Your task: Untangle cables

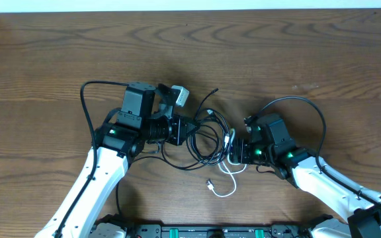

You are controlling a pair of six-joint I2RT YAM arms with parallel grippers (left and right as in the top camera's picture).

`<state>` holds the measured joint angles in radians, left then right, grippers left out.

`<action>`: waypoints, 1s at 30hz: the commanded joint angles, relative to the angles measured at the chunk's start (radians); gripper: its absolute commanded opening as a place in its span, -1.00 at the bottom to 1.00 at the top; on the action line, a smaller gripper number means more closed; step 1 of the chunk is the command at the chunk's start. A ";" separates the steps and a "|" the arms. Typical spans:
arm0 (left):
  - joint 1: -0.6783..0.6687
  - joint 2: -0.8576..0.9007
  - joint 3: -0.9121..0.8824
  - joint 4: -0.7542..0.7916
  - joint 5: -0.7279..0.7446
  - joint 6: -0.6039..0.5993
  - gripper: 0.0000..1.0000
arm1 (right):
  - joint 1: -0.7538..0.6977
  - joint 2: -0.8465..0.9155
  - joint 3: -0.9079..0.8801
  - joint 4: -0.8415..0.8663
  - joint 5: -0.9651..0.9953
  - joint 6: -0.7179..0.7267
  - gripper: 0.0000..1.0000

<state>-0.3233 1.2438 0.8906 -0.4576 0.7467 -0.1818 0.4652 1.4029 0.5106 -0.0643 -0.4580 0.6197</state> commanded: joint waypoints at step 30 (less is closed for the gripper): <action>0.189 0.010 -0.002 0.108 0.323 -0.435 -0.85 | -0.457 -0.356 -0.002 -0.462 0.140 0.035 0.94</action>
<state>-0.1390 1.2476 0.8902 -0.3553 1.0386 -0.6136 0.0498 1.1122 0.5133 -0.5045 -0.4175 0.6479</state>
